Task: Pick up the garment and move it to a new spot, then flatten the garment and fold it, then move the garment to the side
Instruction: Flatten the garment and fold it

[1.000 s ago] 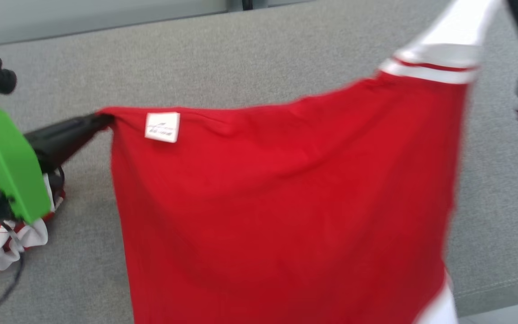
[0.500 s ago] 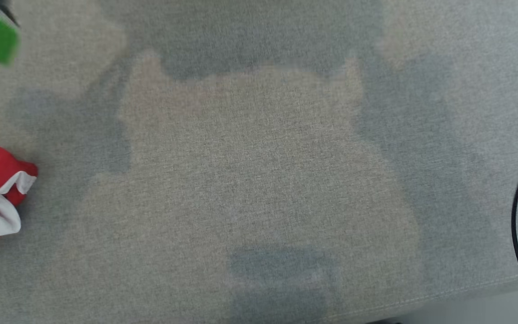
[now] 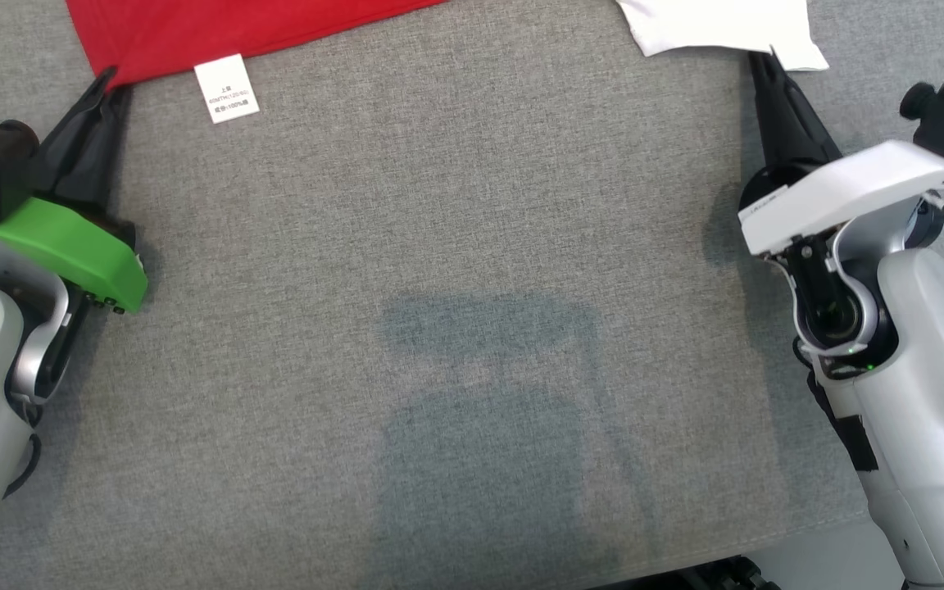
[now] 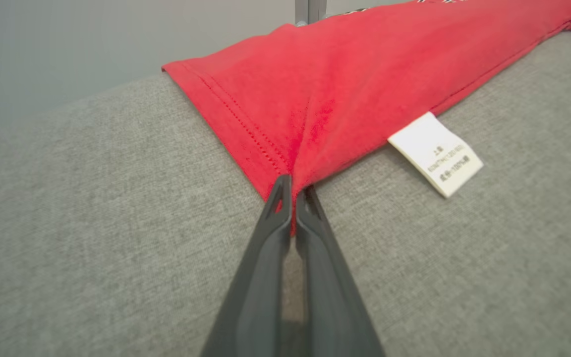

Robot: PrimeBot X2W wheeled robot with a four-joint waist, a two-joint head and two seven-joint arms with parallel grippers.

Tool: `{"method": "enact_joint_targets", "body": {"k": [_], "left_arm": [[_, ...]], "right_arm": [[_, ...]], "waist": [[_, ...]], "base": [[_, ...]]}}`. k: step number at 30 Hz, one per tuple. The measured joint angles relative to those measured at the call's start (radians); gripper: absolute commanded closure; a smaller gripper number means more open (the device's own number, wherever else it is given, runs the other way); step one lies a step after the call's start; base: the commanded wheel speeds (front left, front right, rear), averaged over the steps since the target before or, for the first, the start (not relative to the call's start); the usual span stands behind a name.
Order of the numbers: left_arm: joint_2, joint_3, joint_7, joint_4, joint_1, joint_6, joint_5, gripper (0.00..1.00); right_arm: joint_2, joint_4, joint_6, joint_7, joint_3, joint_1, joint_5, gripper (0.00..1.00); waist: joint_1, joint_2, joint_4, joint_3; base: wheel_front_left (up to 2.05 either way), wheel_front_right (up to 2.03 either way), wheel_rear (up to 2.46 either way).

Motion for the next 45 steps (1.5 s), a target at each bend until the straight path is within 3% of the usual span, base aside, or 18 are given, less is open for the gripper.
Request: {"method": "enact_joint_targets", "body": {"k": [7,12,19,23,29,38,45], "left_arm": [[-0.052,0.007,-0.110,0.114,0.001,-0.009,-0.007,1.00],[-0.074,0.007,-0.122,0.175,0.009,-0.024,-0.009,1.00],[-0.071,-0.019,-0.127,0.189,0.138,-0.044,0.000,1.00],[-0.068,-0.006,-0.133,0.200,0.238,-0.040,-0.009,1.00],[-0.086,0.065,-0.134,0.188,0.398,0.001,-0.056,1.00],[-0.134,0.128,-0.125,0.125,0.571,0.016,-0.060,1.00],[-0.176,0.153,-0.125,0.097,0.634,0.019,-0.050,1.00]], "right_arm": [[-0.035,0.048,0.071,-0.087,0.027,0.027,-0.042,1.00],[-0.105,0.053,0.106,-0.123,0.068,0.031,-0.130,1.00],[-0.198,0.056,0.144,-0.075,0.160,0.188,-0.191,1.00],[-0.183,0.062,0.154,-0.053,0.172,0.324,-0.129,1.00],[-0.140,0.074,0.153,-0.056,0.168,0.480,-0.049,1.00],[-0.159,0.074,0.154,-0.030,0.202,0.607,-0.044,1.00],[-0.177,0.067,0.153,-0.027,0.205,0.614,-0.061,1.00]], "waist": [[0.0000,0.0000,0.000,-0.032],[0.0000,0.0000,0.001,-0.081],[0.0000,0.0000,0.002,-0.168],[-0.0001,-0.0001,0.000,-0.221],[-0.0001,-0.0001,-0.007,-0.304],[-0.0001,-0.0001,-0.026,-0.423],[-0.0001,0.0000,-0.030,-0.487]], "base": [[0.00,0.00,0.00],[0.00,0.00,0.00],[0.00,0.00,0.00],[0.00,0.00,0.00],[0.00,0.00,0.00],[0.00,0.00,0.00],[0.00,0.00,0.00]]}}
